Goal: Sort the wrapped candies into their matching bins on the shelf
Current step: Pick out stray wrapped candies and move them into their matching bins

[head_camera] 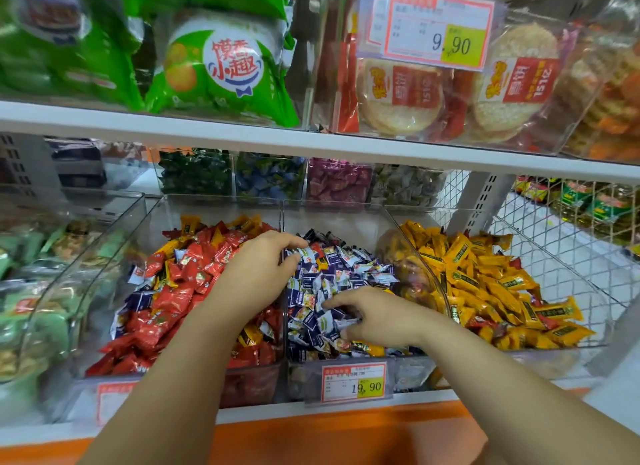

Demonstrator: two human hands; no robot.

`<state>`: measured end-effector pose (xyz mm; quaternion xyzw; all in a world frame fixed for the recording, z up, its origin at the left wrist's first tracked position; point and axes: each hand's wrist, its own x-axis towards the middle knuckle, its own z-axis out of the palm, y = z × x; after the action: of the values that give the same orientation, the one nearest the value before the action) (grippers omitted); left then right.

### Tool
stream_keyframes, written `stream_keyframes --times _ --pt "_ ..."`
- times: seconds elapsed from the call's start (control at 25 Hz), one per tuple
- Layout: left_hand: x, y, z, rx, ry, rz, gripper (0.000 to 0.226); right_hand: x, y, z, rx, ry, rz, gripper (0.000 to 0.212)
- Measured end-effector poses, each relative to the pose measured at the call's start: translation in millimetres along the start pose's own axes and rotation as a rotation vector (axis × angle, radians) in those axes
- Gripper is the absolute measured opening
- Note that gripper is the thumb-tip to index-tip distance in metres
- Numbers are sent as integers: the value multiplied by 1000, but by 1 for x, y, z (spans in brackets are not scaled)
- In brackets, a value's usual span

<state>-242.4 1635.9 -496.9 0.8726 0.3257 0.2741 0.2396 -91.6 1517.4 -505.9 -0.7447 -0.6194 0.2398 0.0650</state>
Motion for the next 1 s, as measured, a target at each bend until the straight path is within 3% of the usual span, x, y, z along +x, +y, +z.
stream_keyframes --times 0.12,0.2,0.28,0.44,0.52,0.64,0.72,0.88,1.0 --pt "0 1 0 3 2 5 28 -3 -1 -1 191 -68 -90 48" --pt "0 0 0 4 4 11 28 -11 0 -9 326 -19 -114 46" --pt "-1 1 -1 9 2 19 28 -24 6 -22 351 160 -112 41" --pt "-6 6 -2 41 -22 35 28 -54 40 -40 156 579 -20 29" --pt "-9 12 -1 98 9 74 28 -61 60 -36 87 678 23 26" --pt "-10 38 3 115 45 200 27 -56 75 -21 209 728 10 23" --pt "-10 57 17 69 -95 236 27 -53 79 -17 286 749 -4 22" --pt "-4 69 54 91 -547 186 24 -52 87 -15 384 735 -45 21" --pt "4 62 71 172 -688 172 23 -53 88 -14 409 722 -62 23"
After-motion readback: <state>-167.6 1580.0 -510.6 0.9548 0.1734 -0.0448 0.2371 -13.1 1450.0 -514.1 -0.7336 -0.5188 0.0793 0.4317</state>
